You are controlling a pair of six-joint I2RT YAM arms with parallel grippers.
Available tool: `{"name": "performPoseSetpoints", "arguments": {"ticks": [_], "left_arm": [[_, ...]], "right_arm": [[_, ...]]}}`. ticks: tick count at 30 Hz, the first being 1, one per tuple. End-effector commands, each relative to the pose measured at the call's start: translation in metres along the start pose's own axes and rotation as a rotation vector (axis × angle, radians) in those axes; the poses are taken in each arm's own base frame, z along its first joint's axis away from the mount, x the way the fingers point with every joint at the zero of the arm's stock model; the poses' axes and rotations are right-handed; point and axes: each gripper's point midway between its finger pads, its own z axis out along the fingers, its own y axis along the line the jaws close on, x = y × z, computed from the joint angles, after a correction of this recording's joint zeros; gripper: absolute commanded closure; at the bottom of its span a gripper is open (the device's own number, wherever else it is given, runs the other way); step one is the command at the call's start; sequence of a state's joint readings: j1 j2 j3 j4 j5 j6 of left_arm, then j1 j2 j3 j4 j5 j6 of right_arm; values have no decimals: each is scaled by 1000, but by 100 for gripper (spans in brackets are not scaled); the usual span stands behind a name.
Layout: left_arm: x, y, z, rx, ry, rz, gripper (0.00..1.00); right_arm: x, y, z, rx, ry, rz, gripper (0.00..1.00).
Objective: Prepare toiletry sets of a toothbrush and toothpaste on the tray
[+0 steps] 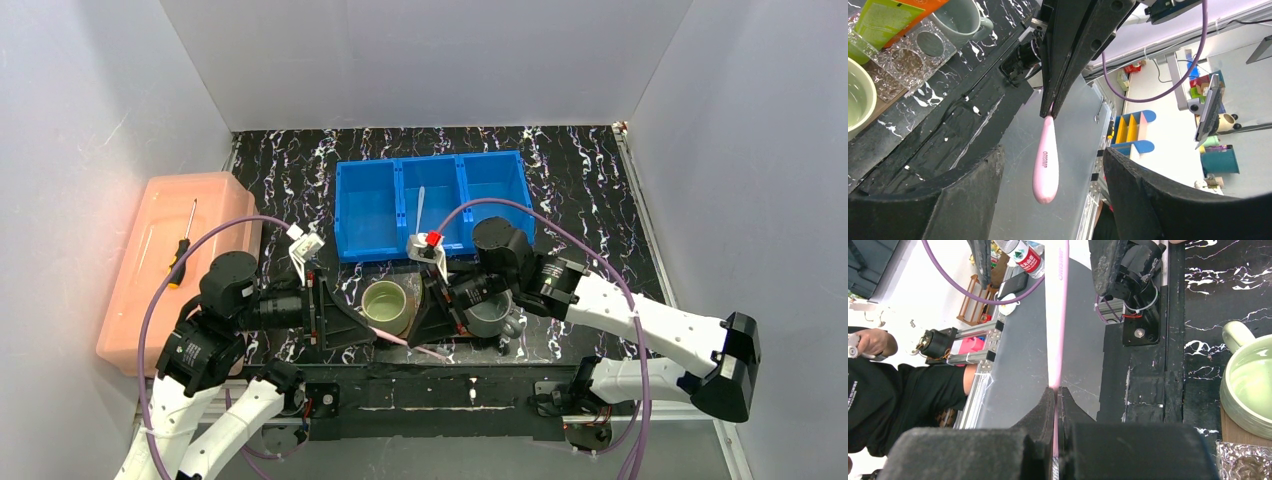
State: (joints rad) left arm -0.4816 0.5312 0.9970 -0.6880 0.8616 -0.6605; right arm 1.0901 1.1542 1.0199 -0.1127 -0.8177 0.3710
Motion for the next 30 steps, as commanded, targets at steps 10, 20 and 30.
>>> {"name": "performPoseSetpoints", "arguments": {"ticks": [10, 20, 30], "left_arm": [[7, -6, -6, 17, 35, 60, 49], [8, 3, -2, -5, 54, 48, 79], [9, 8, 0, -20, 52, 40, 100]], "right_arm": [[-14, 8, 4, -13, -14, -42, 99], [-11, 4, 6, -6, 3, -41, 99], [-14, -6, 2, 73, -21, -62, 85]]}}
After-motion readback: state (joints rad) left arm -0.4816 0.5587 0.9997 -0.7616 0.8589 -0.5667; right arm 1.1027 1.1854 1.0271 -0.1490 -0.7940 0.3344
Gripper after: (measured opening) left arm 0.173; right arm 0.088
